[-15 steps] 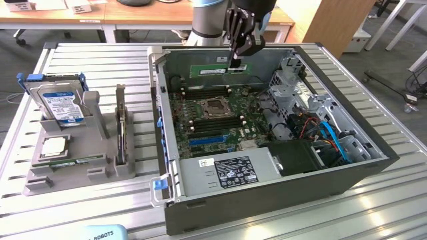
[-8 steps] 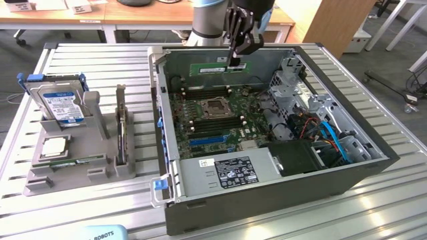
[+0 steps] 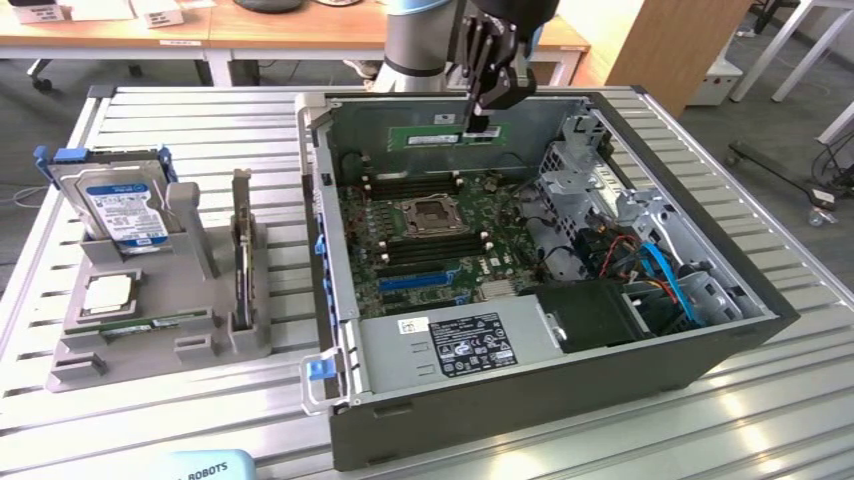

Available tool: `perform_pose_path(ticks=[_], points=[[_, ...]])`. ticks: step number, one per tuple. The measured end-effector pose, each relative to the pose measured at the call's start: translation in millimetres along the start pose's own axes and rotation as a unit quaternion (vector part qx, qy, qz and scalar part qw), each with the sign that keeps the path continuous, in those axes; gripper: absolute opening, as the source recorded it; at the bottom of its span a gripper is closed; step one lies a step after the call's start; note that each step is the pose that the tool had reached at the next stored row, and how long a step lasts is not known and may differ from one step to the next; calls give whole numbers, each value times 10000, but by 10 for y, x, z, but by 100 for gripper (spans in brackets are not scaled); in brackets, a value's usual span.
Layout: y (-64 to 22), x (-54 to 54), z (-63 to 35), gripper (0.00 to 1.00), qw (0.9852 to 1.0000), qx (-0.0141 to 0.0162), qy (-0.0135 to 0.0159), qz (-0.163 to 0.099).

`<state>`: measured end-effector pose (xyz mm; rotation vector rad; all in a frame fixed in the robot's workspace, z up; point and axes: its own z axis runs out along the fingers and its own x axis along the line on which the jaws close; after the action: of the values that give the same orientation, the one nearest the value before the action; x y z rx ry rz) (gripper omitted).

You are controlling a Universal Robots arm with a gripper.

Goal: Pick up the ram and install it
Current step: 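Pick up the ram and move it above insertion slot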

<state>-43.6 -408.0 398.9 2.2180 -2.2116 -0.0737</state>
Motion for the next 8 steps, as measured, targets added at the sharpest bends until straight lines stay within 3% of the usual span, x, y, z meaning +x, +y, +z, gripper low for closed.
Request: perform_pose_path(ticks=[8], points=[[-25, 0, 0, 12, 10000, 2, 0, 61]])
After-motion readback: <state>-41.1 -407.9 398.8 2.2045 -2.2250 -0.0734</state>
